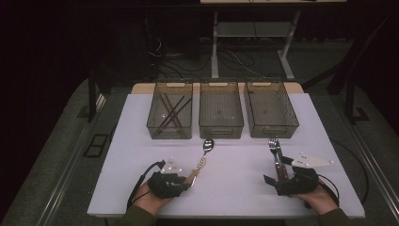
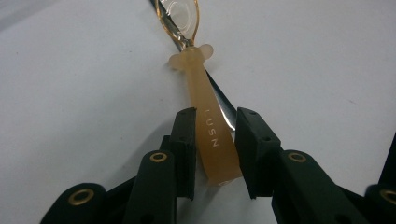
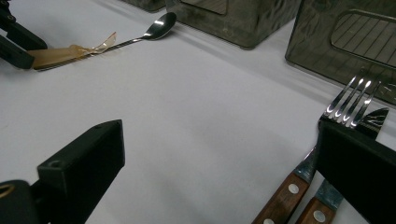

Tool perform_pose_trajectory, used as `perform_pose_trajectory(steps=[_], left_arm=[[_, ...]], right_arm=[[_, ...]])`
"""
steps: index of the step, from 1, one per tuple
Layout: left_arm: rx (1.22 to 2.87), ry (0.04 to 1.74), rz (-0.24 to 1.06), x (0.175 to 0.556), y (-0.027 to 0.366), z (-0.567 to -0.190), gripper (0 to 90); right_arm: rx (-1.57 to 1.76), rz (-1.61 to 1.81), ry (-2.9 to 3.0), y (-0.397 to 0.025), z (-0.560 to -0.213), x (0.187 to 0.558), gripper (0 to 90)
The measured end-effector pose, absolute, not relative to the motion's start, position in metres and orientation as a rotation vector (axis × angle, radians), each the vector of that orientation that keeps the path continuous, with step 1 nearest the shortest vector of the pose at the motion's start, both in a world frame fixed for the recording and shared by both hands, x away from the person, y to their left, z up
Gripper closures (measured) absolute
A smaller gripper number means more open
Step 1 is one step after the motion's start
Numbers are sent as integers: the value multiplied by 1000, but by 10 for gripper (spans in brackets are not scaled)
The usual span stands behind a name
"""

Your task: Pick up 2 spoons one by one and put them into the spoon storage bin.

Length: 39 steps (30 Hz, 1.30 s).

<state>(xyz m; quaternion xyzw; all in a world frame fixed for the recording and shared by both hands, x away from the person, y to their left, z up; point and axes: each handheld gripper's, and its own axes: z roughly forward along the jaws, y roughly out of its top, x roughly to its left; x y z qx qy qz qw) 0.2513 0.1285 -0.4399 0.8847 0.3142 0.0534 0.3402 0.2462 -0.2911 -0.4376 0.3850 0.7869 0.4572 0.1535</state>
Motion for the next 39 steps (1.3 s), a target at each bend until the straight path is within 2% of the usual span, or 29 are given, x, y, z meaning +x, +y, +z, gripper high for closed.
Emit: perform_pose_trajectory(steps=[16, 39], left_arm=[[2263, 837, 136, 254, 134, -436, 735], [2222, 714, 203, 270, 147, -422, 734]], right_arm=[[1101, 1311, 2260, -291, -437, 246, 19], [1064, 1309, 2286, -278, -443, 252, 19]])
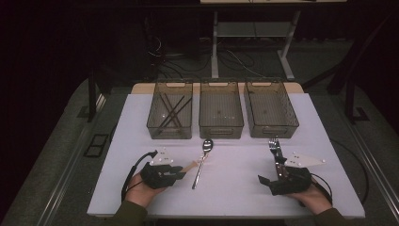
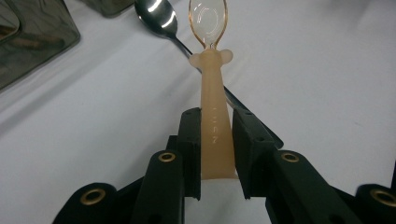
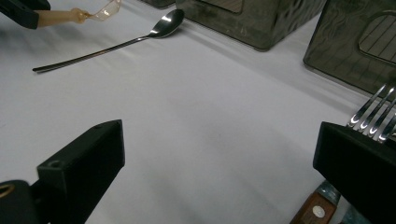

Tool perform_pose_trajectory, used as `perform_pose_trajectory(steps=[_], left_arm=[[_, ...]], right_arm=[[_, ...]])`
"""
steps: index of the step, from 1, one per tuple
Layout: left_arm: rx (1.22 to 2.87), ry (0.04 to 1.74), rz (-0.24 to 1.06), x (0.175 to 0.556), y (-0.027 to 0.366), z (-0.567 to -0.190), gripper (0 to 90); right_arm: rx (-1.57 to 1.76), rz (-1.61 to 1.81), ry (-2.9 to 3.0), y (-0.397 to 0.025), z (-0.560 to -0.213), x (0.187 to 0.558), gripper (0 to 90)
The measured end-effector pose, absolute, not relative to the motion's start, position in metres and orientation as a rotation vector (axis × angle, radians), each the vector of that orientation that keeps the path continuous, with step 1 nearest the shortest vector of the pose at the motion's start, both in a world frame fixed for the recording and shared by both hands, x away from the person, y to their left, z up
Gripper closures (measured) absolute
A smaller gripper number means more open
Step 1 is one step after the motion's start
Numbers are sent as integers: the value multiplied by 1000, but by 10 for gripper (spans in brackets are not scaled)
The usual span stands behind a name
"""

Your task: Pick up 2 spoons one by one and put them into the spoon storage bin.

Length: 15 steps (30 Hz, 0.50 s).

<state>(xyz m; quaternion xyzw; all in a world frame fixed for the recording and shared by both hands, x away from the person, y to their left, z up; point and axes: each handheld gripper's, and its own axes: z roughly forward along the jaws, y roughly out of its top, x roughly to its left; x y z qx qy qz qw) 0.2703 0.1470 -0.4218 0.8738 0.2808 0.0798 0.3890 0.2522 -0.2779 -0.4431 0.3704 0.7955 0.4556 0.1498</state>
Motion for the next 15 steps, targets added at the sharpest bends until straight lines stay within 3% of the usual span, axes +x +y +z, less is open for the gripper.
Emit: perform_pose_trajectory(steps=[15], left_arm=[[2192, 650, 202, 282, 139, -412, 735]], right_arm=[[1060, 1293, 2294, -278, -444, 253, 19]])
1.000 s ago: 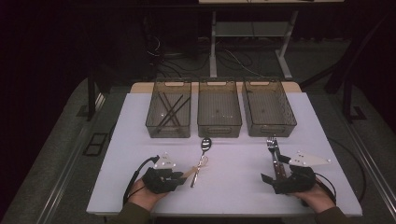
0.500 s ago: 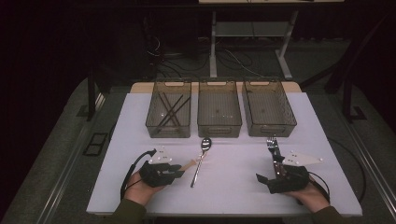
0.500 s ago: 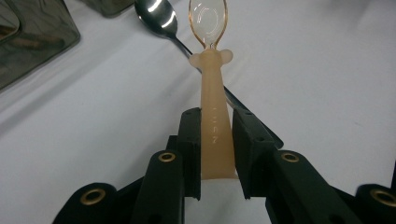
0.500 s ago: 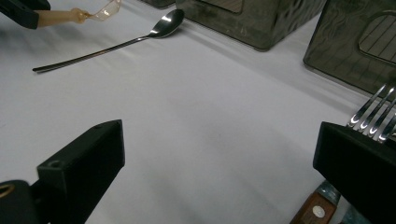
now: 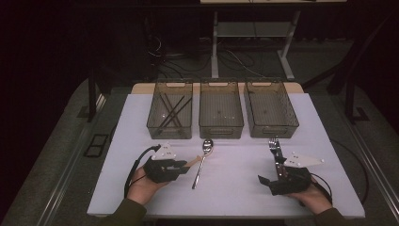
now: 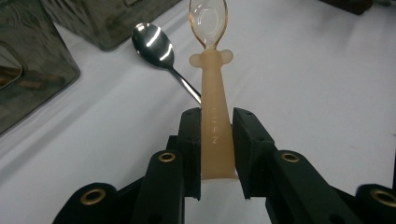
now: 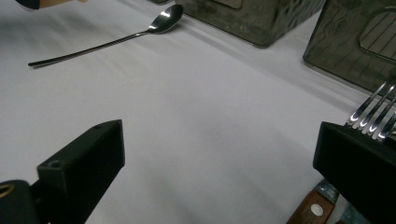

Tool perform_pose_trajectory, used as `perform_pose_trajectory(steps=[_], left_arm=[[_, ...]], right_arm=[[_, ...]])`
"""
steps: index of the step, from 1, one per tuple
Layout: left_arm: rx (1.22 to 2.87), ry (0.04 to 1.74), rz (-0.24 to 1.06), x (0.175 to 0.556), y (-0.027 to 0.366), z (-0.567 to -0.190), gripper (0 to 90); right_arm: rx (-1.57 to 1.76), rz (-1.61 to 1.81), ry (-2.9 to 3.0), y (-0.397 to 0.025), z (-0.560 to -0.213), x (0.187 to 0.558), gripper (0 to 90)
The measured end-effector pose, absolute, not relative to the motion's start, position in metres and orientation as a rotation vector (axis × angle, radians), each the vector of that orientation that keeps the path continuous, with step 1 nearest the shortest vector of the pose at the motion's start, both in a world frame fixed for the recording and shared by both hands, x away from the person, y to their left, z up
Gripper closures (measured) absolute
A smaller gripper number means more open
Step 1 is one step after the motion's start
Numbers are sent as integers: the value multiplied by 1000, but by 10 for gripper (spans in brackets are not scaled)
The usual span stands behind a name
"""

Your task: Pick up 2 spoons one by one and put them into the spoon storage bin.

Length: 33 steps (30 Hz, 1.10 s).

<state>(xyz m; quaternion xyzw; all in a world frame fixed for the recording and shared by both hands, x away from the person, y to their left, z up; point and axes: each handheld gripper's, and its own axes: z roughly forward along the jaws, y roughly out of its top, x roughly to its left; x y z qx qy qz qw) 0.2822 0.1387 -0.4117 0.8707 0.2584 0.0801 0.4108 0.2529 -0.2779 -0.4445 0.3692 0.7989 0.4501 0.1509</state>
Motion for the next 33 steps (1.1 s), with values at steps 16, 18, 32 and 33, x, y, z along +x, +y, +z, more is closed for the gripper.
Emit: perform_pose_trajectory(steps=[16, 18, 32, 33], left_arm=[[2145, 618, 212, 303, 129, -397, 736], [2148, 608, 216, 305, 127, -396, 736], [2117, 598, 237, 328, 113, -386, 736], [2114, 600, 237, 331, 112, -385, 736]], right_arm=[[1062, 1291, 2294, -277, -444, 253, 19], [1060, 1292, 2293, -277, -444, 253, 19], [1049, 1308, 2281, -277, -441, 252, 19], [1045, 1308, 2282, -276, -441, 252, 19]])
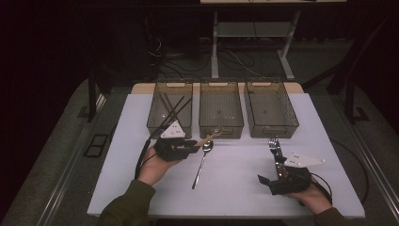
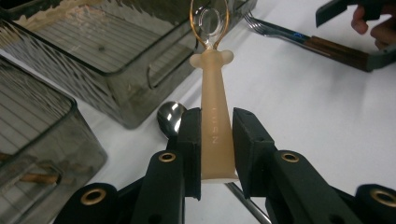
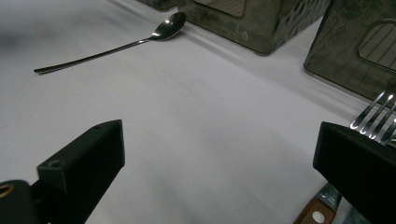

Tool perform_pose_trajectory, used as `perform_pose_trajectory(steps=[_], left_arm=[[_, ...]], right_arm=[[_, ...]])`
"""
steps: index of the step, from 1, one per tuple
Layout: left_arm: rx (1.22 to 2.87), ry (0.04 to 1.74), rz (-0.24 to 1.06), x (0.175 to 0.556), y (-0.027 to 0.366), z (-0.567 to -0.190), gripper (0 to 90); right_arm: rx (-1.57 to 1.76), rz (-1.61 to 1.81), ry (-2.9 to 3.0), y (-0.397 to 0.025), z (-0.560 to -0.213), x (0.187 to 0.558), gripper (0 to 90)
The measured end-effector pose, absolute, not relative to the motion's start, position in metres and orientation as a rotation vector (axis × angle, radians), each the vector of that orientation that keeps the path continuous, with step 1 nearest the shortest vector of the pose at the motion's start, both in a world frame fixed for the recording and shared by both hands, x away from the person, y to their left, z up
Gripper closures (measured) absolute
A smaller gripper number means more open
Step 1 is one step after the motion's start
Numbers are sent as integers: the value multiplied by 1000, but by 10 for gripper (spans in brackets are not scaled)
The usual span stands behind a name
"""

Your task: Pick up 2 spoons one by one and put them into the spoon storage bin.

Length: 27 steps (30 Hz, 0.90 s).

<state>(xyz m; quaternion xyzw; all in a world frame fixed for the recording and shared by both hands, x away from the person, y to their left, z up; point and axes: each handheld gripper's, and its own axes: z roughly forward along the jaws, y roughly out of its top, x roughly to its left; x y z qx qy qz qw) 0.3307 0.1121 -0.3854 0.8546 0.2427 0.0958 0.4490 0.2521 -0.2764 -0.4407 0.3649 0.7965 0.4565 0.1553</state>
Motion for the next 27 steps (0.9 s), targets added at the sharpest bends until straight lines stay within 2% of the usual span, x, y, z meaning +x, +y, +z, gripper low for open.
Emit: perform_pose_trajectory(steps=[13, 27], left_arm=[[2080, 589, 244, 358, 95, -375, 737], [2101, 623, 324, 399, 69, -371, 737]], right_arm=[[1044, 1324, 2286, -274, -440, 252, 19], [1039, 1323, 2287, -275, -441, 251, 19]])
